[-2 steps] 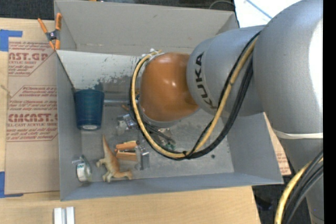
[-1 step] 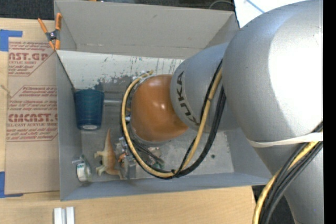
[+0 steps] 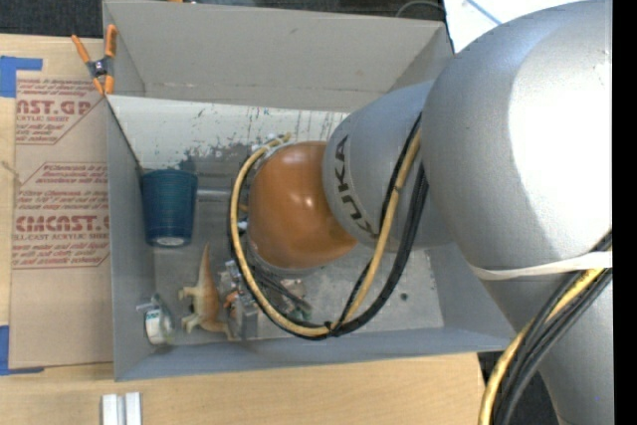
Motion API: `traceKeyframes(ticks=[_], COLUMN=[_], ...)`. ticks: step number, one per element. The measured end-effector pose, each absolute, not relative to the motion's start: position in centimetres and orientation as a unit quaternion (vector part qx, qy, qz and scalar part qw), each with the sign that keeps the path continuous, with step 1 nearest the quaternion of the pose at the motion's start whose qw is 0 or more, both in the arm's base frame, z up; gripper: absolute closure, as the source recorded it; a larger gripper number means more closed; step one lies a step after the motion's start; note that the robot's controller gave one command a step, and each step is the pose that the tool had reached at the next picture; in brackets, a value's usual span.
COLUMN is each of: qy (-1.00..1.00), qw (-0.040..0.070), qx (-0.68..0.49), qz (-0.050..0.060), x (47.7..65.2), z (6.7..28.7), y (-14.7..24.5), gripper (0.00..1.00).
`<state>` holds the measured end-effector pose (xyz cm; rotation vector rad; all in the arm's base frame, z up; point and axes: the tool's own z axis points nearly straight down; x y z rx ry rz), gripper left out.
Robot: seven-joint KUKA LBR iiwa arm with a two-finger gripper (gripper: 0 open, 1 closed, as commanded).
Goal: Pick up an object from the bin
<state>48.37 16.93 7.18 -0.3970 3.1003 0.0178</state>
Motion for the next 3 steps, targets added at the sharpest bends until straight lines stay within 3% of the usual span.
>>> traceKeyframes(ticks=[1, 2, 3], qy=[0.992, 0.990, 0.993], qw=[0.003, 0.008, 0.007], qx=[-0.126, -0.142, -0.114], qz=[0.004, 0.005, 0.006], x=[48.1, 50.2, 49.4], z=[9.3, 10.8, 9.5], y=[16.9, 17.8, 16.9], gripper=[1.00, 1.00, 1.00])
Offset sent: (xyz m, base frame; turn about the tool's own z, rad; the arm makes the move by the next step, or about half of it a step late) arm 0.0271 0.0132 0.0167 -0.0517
